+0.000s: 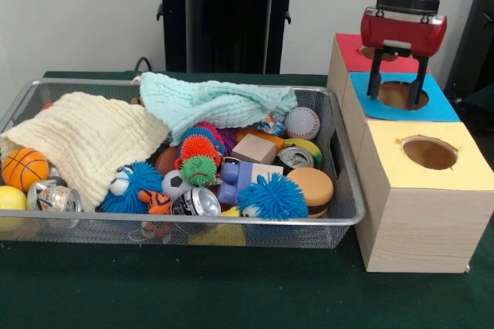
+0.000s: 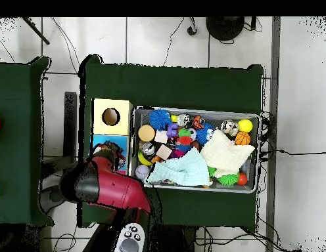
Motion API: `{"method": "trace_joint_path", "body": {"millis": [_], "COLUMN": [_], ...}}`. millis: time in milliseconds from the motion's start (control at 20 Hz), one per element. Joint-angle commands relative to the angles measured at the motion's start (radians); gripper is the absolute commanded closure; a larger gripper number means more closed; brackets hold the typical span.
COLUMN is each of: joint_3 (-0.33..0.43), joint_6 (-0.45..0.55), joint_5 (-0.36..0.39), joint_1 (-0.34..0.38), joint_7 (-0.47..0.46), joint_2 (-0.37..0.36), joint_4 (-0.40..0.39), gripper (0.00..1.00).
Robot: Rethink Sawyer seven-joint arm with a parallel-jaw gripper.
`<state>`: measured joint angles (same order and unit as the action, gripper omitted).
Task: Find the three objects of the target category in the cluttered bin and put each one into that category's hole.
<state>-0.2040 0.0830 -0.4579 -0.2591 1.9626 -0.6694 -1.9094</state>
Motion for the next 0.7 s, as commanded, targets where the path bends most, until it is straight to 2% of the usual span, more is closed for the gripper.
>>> {"method": "trace_joint_path", "body": {"millis": [50,400,600,700], "joint_3": [-0.031,-0.010,0.015,0.040], "joint_6": [0.163,0.204,0.202,0.170], "joint_5": [-0.009,0.047,0.078,0.088], "joint_1": [-0.023,-0.015,0.007,0.028], "joint_7": [0.161,0.100,0.060,0.053], "joint_2": [0.021,-0.027,-0.038,-0.037], "joint_4": [0.107,0.092,0.078,0.061], "gripper": [0.00,0.00,0.00,0.00]}}
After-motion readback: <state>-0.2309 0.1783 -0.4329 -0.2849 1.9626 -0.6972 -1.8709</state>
